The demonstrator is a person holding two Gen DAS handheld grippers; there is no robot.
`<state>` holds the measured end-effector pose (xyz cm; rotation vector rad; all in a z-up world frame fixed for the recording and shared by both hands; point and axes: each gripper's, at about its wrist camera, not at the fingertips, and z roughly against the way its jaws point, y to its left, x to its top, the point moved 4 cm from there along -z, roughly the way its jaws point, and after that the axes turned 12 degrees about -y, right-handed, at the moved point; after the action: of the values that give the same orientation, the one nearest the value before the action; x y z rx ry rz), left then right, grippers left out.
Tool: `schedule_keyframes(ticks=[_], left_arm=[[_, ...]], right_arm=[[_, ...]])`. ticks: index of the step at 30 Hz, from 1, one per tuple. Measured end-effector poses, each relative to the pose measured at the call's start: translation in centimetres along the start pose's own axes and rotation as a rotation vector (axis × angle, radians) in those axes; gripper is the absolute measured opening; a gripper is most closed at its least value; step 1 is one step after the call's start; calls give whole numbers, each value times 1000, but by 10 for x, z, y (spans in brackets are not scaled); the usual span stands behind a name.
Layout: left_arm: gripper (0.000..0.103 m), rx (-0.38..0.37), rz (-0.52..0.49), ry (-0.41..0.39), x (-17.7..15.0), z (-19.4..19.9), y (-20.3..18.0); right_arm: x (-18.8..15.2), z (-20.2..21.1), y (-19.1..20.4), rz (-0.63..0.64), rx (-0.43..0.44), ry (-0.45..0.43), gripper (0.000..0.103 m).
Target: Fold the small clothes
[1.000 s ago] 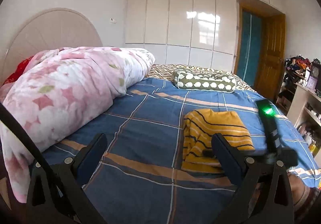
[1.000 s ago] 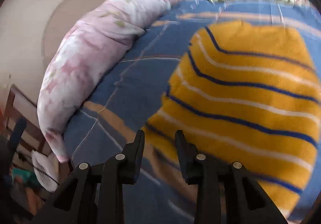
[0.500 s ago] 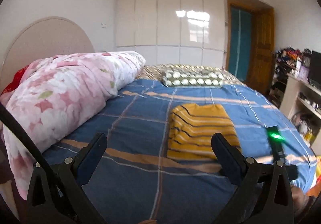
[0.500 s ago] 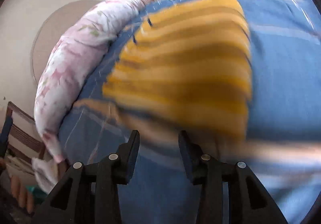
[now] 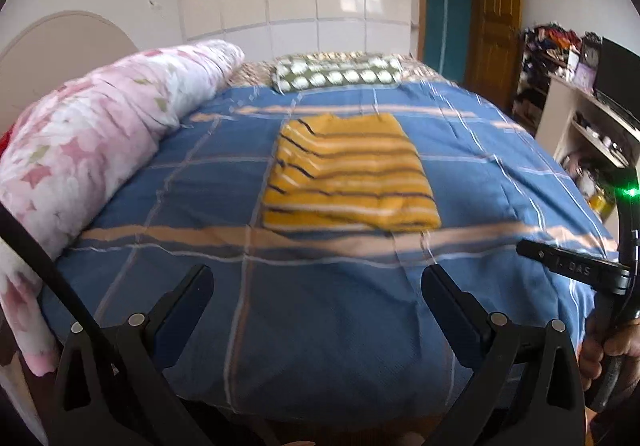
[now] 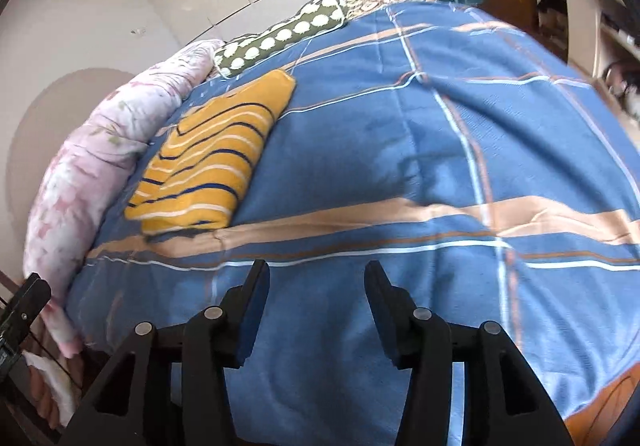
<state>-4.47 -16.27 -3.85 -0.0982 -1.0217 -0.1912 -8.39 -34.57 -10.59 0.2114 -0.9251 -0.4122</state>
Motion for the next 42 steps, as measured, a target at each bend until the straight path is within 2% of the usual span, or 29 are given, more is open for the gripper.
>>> schedule_keyframes(ticks=[12, 36, 42], left_arm=[[103, 65, -15, 101, -17, -25, 10], [103, 57, 45, 199, -33, -46, 24], [103, 57, 54, 203, -35, -48, 26]], right_arm=[[-14, -16, 41, 194, -58, 19, 57], [-16, -22, 57, 273, -112, 38, 61], [-15, -22, 57, 277, -123, 36, 61]])
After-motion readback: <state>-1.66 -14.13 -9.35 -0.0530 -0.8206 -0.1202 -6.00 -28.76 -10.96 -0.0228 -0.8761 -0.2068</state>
